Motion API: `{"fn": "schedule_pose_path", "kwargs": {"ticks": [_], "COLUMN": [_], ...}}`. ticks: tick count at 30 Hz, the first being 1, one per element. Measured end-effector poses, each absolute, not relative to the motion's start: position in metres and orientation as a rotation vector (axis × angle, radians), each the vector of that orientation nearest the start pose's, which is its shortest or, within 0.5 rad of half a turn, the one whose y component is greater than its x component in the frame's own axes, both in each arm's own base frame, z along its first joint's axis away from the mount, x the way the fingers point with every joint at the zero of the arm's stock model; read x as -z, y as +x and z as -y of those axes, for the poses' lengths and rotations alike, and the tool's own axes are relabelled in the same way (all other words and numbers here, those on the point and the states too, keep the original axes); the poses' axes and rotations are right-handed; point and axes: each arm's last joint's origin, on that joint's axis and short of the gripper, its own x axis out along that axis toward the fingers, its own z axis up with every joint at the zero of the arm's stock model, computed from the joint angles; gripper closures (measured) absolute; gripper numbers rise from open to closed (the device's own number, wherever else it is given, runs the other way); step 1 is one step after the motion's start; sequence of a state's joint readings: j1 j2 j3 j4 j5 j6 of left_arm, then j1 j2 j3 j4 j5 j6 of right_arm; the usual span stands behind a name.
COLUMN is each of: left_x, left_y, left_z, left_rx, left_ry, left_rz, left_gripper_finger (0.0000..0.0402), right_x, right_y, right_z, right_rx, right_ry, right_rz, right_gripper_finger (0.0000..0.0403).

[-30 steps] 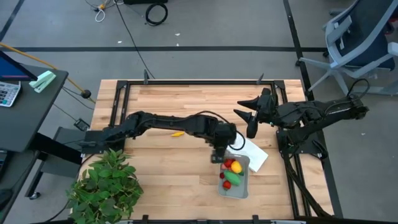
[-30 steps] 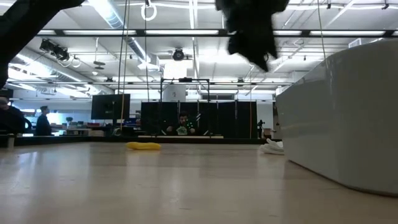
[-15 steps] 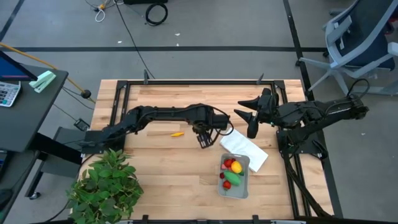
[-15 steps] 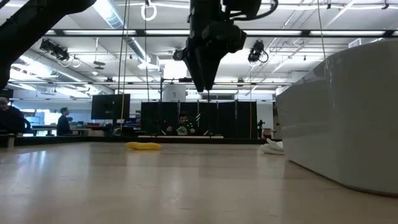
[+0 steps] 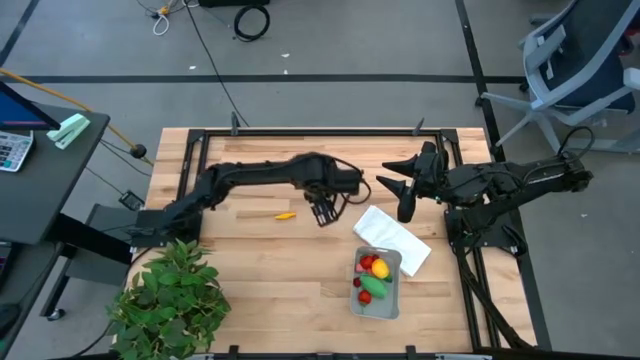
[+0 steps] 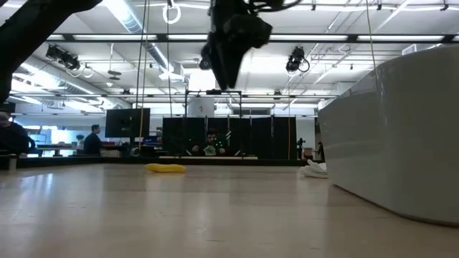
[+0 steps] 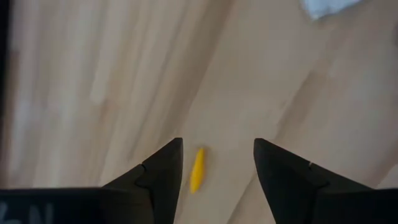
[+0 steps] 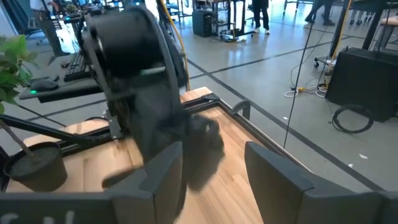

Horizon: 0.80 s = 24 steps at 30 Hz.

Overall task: Pick and placing Produce into tupperware
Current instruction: Put the yellow corn into the gray bin

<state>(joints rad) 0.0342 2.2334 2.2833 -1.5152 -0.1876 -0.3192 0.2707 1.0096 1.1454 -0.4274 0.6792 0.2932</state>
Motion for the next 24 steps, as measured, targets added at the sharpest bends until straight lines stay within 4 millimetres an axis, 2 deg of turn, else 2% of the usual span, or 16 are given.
{"fn": "schedule_pose_path", "kwargs": {"ticks": [2, 7, 13, 15, 19, 24], "left_x": [-0.298, -0.320, -0.323, -0.318, -0.288, -0.248], "left_y": [0.424, 0.408, 0.368, 0.351, 0.322, 0.298], "left_z": [-0.021, -0.010, -0.019, -0.022, -0.026, -0.026], "left_rx": [-0.433, -0.448, -0.478, -0.507, -0.486, -0.363], "left_ry": [-0.157, -0.125, -0.130, -0.157, -0.156, -0.037], "left_rz": [-1.442, -1.375, -1.422, -1.414, -1.343, -1.168], "left_gripper_finger": [0.0203, 0.0209, 0.0204, 0.0203, 0.0208, 0.0204], "right_x": [-0.394, -0.394, -0.394, -0.394, -0.394, -0.394], "right_y": [0.198, 0.198, 0.198, 0.198, 0.198, 0.198], "right_z": [-0.036, -0.036, -0.036, -0.036, -0.036, -0.036], "right_rx": [0.439, 0.439, 0.439, 0.439, 0.439, 0.439], "right_ry": [0.154, 0.154, 0.154, 0.154, 0.154, 0.154], "right_rz": [-0.199, -0.198, -0.198, -0.198, -0.199, -0.198], "right_gripper_finger": [0.0220, 0.0220, 0.0218, 0.0218, 0.0218, 0.0218]}}
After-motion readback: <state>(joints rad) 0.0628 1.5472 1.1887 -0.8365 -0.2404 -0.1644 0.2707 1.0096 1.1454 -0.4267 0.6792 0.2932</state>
